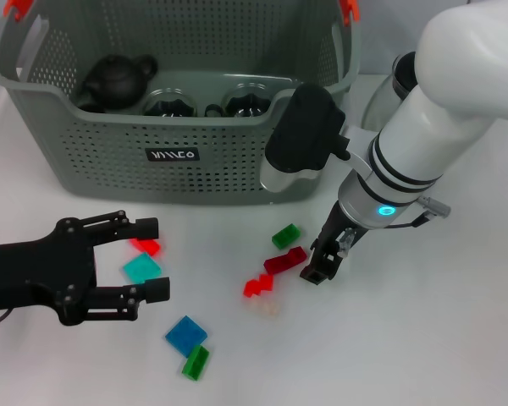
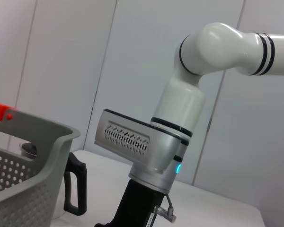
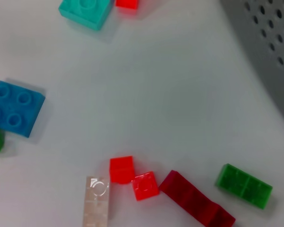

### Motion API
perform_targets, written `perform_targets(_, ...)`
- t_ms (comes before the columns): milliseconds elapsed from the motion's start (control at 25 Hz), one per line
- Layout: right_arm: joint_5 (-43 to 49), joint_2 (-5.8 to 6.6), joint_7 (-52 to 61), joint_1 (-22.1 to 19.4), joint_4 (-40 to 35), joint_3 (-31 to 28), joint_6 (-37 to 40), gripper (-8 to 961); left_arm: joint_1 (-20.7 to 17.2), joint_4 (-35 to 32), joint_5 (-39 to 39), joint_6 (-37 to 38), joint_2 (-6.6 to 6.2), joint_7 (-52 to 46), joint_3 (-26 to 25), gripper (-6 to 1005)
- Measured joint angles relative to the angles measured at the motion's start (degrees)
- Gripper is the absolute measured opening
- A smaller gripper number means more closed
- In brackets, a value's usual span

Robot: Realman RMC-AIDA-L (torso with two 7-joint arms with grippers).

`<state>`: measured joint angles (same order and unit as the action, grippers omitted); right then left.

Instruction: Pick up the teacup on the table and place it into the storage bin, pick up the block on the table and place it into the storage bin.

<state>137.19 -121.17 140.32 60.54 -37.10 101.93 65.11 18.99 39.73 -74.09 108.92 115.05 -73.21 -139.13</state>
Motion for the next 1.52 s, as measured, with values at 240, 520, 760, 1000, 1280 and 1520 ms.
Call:
perform_targets(240,0.0,0.41,1.2,-0.3,-1.3,-0.9,1.0,463,0.0,-0.1,0.0,-0.5,0.00,0.0,0.0,855)
perform_targets(520,0.7,1.05,1.7,-2.0,-7.6,-4.9,7.9,436,0.0,-0.1,0.0,-0.3,-0.27,-0.1,0.0,855)
perform_targets(760,2.1,1.04,1.6,-6.6,-25.5,-15.5,22.5,436,-0.3,-0.1,0.0,-0.1,-0.45,-0.2,0.0,854)
perform_targets(1000,0.7,0.91,1.7,-4.6,-35.5,-23.5,24.9,437,-0.2,-0.1,0.0,0.0,-0.44,-0.1,0.0,854)
perform_targets(1280,3.9,1.03,1.6,0.0,-30.1,-27.3,7.7,437,0.4,-0.1,0.0,-0.2,-0.44,0.0,0.2,855)
perform_targets(1520,8.2,1.51,0.9,5.5,-15.8,-29.5,-4.5,436,0.5,-0.1,0.0,-0.5,-0.35,0.2,0.6,854)
